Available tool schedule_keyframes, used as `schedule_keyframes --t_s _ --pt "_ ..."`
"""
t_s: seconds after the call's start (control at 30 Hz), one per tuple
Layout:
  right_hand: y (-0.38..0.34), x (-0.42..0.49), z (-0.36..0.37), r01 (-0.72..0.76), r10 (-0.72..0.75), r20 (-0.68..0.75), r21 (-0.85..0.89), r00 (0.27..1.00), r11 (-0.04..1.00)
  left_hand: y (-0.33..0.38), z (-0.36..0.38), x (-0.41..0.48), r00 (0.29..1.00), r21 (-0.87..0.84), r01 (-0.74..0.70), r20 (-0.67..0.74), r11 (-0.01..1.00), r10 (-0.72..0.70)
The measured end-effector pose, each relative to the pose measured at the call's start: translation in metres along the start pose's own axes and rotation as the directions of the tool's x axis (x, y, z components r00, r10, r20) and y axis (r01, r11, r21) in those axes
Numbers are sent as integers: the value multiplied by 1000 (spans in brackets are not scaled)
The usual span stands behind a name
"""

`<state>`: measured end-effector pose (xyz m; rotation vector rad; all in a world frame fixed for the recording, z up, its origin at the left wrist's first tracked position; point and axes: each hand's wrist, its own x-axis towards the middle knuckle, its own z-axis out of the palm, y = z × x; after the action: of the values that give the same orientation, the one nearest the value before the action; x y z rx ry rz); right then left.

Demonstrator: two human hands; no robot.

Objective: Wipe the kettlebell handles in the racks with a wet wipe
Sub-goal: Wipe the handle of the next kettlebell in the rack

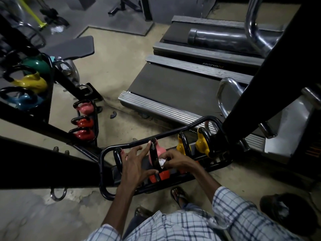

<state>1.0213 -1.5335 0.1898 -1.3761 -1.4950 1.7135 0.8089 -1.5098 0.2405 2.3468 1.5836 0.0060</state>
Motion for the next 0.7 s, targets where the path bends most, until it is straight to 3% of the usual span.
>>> schedule_keyframes --t_s 0.13,0.23,0.33,0.5,0.6,0.7 --pt "-4 -1 -1 50 -54 -26 -143 998 989 -1 1 0 1000 -6 -4 4 1000 4" --pt "-2 2 9 -6 -11 -132 -128 991 992 -2 2 0 1000 -33 -6 7 999 6" --pt "-7 9 17 -148 167 -160 126 973 981 -2 3 2 1000 -15 -4 2 1000 4" --pt "-27 23 4 -387 465 -97 420 880 821 -1 4 2 1000 -4 14 1 1000 -14" --pt "-26 39 -2 -368 538 -29 699 842 613 0 3 2 1000 13 18 -3 1000 -18" --pt "-29 38 -4 -346 508 -18 710 861 613 0 3 2 1000 2 27 -4 1000 -27"
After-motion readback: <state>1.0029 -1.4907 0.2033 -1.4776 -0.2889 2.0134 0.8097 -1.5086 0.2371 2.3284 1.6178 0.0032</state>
